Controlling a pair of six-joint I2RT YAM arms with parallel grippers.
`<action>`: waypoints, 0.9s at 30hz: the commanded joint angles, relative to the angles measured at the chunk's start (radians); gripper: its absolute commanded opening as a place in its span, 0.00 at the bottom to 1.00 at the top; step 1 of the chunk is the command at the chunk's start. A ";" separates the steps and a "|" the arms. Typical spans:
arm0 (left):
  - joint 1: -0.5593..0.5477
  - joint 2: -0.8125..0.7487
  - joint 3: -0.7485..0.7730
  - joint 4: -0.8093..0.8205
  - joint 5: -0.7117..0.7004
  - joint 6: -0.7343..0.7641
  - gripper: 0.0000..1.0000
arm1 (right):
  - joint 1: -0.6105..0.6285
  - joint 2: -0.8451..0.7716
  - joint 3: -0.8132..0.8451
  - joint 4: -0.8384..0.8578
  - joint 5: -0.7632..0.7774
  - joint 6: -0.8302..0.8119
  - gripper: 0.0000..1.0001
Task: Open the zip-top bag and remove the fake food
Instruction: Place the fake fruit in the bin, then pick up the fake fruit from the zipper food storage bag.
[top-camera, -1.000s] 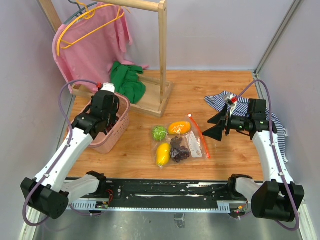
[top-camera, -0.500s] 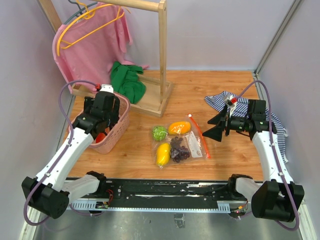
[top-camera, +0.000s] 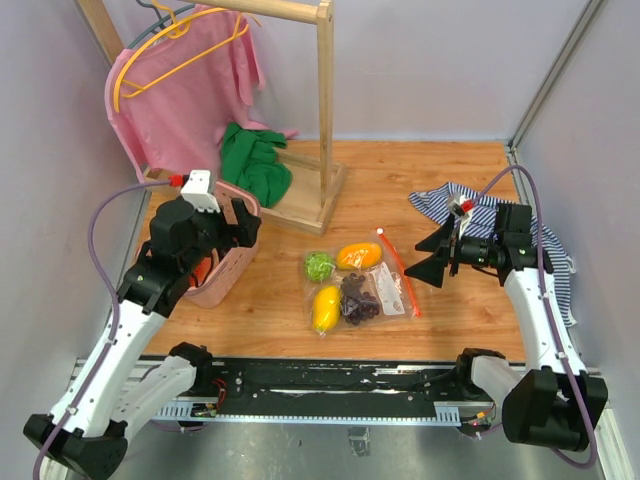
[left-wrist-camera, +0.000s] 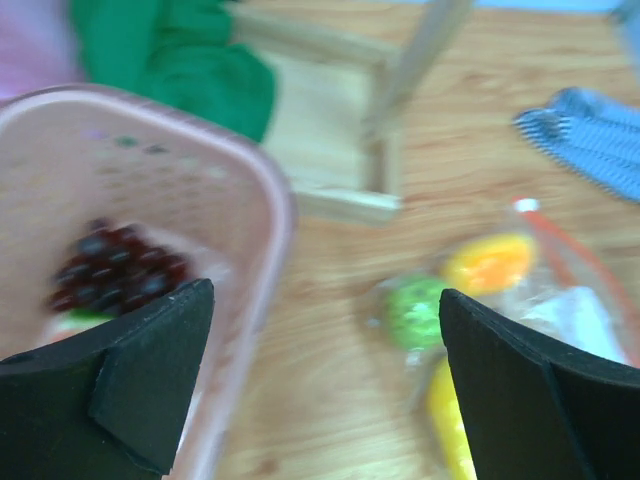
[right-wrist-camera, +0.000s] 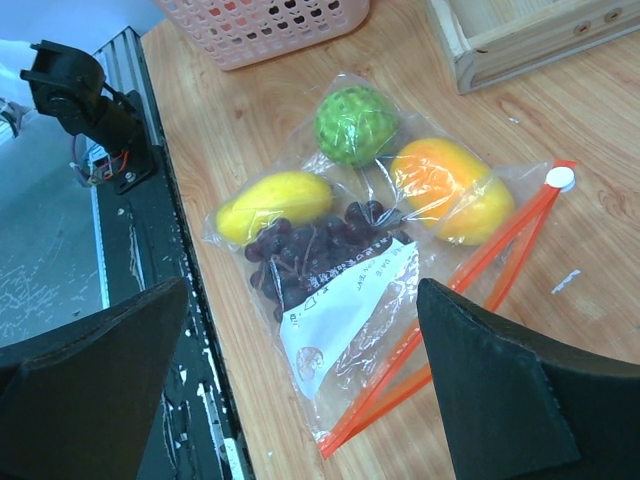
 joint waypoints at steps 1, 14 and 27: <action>0.006 -0.059 -0.106 0.251 0.347 -0.186 0.97 | -0.016 -0.032 -0.020 0.048 0.029 0.012 0.98; -0.120 0.006 -0.325 0.674 0.545 -0.534 0.83 | -0.026 -0.040 -0.078 0.270 0.438 0.304 1.00; -0.521 0.281 -0.313 0.563 0.075 -0.491 0.82 | 0.002 0.205 -0.079 0.265 0.404 0.367 0.32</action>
